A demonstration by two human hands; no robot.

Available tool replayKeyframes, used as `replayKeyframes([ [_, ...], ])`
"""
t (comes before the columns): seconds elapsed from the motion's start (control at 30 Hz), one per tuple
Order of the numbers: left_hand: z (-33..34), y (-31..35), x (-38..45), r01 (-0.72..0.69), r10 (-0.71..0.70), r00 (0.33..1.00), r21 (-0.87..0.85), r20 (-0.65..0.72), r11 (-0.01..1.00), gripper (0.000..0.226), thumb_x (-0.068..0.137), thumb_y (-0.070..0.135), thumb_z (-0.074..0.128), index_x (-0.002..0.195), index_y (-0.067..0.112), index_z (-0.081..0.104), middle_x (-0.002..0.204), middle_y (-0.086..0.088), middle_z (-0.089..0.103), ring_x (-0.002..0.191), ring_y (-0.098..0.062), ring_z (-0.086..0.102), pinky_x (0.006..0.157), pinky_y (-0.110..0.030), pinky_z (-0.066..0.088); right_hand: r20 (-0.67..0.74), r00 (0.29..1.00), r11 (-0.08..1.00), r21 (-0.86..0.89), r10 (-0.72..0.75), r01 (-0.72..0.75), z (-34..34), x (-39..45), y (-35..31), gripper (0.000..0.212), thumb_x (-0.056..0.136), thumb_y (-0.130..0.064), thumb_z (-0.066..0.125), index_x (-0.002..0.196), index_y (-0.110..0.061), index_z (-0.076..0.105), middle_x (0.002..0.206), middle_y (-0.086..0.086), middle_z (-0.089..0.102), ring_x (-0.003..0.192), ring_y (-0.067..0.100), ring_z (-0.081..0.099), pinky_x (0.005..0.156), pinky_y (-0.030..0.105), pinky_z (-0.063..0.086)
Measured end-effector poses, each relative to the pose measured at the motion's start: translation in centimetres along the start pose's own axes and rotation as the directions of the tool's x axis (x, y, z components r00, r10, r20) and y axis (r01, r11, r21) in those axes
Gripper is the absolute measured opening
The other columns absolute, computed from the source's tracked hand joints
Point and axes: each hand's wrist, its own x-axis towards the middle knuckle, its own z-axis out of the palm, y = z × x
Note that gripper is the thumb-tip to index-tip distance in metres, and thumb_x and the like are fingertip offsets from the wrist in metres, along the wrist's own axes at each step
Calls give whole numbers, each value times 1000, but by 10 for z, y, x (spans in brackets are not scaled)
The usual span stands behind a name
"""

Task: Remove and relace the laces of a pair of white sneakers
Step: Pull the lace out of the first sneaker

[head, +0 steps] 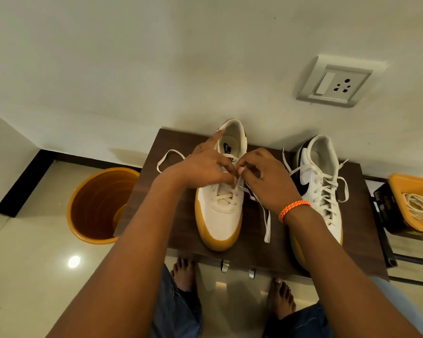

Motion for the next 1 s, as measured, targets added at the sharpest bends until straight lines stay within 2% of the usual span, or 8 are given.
replayKeyframes([
  [0.1, 9, 2, 5, -3, 1, 1000, 100, 22, 995, 17, 84, 36, 86, 98, 44, 79, 174, 22, -11, 161, -24, -4, 126, -63, 16, -12, 1000, 1000, 22, -1, 1, 1, 0, 0, 10, 99, -27, 59, 98, -28, 69, 107, -8, 55, 95, 14, 61, 84, 45, 57],
  [0.27, 7, 4, 3, -18, 19, 999, 11, -33, 1000, 13, 83, 24, 88, 92, 31, 84, 174, 20, 8, 158, -20, 11, 126, -55, 23, -12, 1000, 1000, -1, -9, 9, 1, 0, -1, 13, 101, -30, 58, 102, -26, 70, 109, -7, 55, 95, 13, 61, 84, 43, 58],
  [0.37, -7, 7, -3, -60, 37, 996, -287, -85, 956, 10, 87, 9, 81, 86, 18, 83, 170, 21, 24, 140, -1, 40, 108, -29, 41, -9, 1000, 1000, -16, -16, 16, -1, 0, -1, 13, 100, -30, 58, 102, -26, 70, 108, -8, 56, 93, 10, 60, 83, 44, 58],
  [0.47, -25, 3, -11, -147, 39, 981, -604, -189, 783, 17, 92, 13, 68, 78, 19, 77, 157, 23, 46, 134, -8, 54, 104, -41, 42, 0, 1000, 1000, -12, -9, 9, -2, 0, 0, 13, 100, -28, 59, 102, -26, 72, 108, -9, 56, 94, 9, 59, 85, 41, 57],
  [0.6, -16, 0, -1, -37, -37, 977, -340, -211, 940, 9, 83, 31, 73, 87, 29, 81, 166, 11, 33, 148, -19, 39, 113, -38, 37, -15, 1000, 1000, 8, -8, 9, -2, 1, -1, 12, 99, -27, 60, 99, -27, 72, 106, -10, 57, 92, 9, 60, 84, 43, 57],
  [0.77, 11, -4, 10, 23, -20, 999, 99, -30, 995, 23, 83, 41, 83, 101, 27, 80, 174, 20, 1, 160, -25, 9, 124, -65, 20, -15, 1000, 1000, 23, -8, 9, -2, 0, 0, 12, 99, -24, 59, 97, -26, 70, 106, -7, 56, 91, 13, 60, 82, 46, 57],
  [0.83, 16, -1, 12, 26, -19, 997, 93, -80, 995, 38, 86, 32, 84, 121, 20, 76, 173, 13, 19, 159, -26, 10, 123, -67, 19, -15, 1000, 1000, 23, -7, 7, -1, 1, 1, 13, 98, -24, 59, 101, -25, 71, 107, -5, 57, 92, 15, 61, 83, 47, 57],
  [1.0, 8, 2, 7, -5, -12, 993, -140, -119, 990, 38, 78, 24, 88, 116, 24, 80, 167, 10, 38, 146, -20, 40, 119, -49, 37, -16, 1000, 1000, 15, -18, 18, 0, 1, 0, 14, 100, -25, 61, 107, -23, 72, 107, -6, 58, 93, 15, 61, 83, 45, 57],
])
